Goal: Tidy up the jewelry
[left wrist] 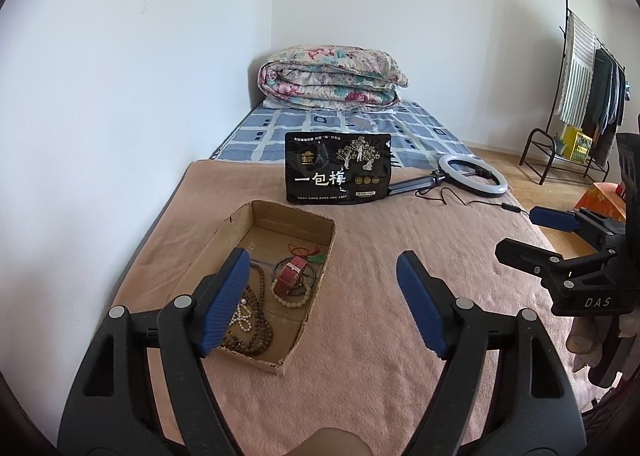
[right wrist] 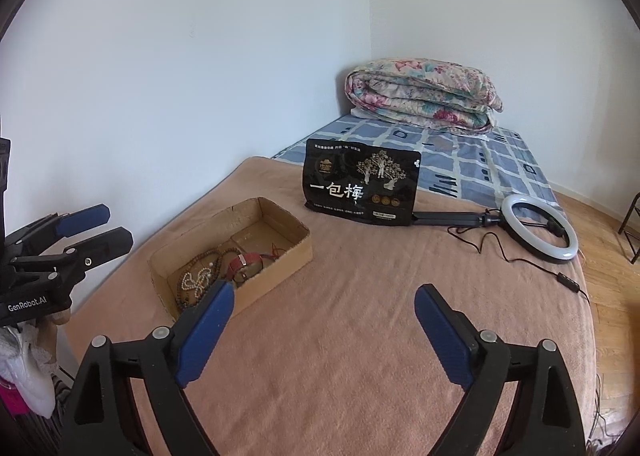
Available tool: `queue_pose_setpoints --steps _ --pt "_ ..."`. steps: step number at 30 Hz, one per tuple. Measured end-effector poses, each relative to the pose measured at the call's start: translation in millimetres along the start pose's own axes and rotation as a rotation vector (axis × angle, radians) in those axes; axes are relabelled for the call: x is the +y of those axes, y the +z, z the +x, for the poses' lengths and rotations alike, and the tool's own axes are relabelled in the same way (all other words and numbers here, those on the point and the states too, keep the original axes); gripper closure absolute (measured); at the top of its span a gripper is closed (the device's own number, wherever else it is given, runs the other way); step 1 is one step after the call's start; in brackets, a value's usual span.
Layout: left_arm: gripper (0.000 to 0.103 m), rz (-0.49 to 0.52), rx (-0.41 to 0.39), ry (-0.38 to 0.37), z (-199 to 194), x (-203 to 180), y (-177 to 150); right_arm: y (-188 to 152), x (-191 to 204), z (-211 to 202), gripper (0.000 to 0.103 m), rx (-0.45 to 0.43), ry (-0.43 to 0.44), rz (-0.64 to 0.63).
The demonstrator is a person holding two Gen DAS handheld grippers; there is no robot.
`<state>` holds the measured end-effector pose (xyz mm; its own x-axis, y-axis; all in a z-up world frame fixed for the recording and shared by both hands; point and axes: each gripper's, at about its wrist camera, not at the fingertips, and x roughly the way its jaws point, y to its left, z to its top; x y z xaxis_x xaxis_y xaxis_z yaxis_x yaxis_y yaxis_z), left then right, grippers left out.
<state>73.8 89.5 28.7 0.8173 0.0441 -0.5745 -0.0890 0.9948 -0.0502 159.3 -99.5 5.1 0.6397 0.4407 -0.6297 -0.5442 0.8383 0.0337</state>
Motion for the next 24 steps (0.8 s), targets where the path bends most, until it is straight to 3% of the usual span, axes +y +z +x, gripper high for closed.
queue_pose_setpoints --steps 6,11,24 --pt "0.018 0.042 -0.009 0.022 1.3 -13.5 -3.2 -8.8 -9.1 -6.3 0.000 -0.012 -0.021 0.022" --pt "0.008 0.036 -0.015 0.038 0.9 -16.5 -5.2 -13.6 -16.6 -6.6 0.000 -0.012 -0.049 0.038" --pt "0.001 0.040 0.027 0.126 15.2 -15.5 -7.6 -24.1 -31.0 -2.9 0.000 0.007 -0.106 0.057"
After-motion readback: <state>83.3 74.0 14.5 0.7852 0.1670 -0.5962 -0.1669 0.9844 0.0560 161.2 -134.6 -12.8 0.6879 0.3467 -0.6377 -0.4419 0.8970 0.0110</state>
